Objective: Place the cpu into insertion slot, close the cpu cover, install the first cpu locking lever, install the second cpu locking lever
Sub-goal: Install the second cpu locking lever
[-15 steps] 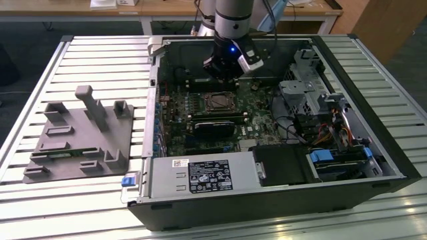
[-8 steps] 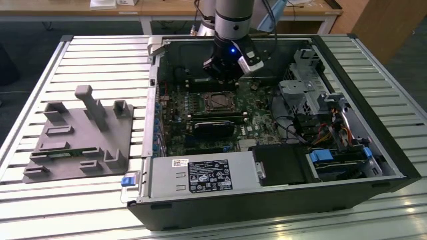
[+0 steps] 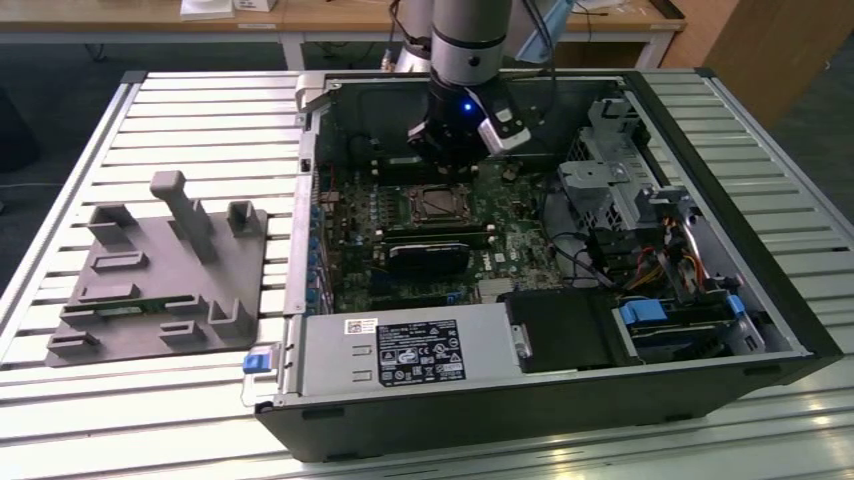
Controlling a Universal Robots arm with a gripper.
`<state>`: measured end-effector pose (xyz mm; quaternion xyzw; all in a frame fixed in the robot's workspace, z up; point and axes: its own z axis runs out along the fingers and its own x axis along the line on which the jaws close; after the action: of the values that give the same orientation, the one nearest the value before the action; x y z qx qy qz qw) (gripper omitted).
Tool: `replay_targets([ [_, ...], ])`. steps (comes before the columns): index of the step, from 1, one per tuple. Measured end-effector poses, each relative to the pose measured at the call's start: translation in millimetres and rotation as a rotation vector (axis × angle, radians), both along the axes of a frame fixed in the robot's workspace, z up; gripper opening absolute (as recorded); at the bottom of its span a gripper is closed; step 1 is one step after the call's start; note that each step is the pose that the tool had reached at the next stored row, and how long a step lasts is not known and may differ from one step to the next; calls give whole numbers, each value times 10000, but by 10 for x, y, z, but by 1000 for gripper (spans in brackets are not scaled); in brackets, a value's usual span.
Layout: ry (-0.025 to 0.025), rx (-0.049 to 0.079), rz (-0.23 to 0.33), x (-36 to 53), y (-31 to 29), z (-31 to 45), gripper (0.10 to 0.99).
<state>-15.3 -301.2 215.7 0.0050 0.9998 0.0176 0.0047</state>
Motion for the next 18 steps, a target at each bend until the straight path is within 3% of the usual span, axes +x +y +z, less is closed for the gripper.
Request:
replay_targets([
  [7, 1, -2, 1, 0, -108, 8, 106],
  [15, 6, 0, 2, 0, -119, 224, 106],
  [18, 25, 37, 0, 0, -144, 237, 106],
])
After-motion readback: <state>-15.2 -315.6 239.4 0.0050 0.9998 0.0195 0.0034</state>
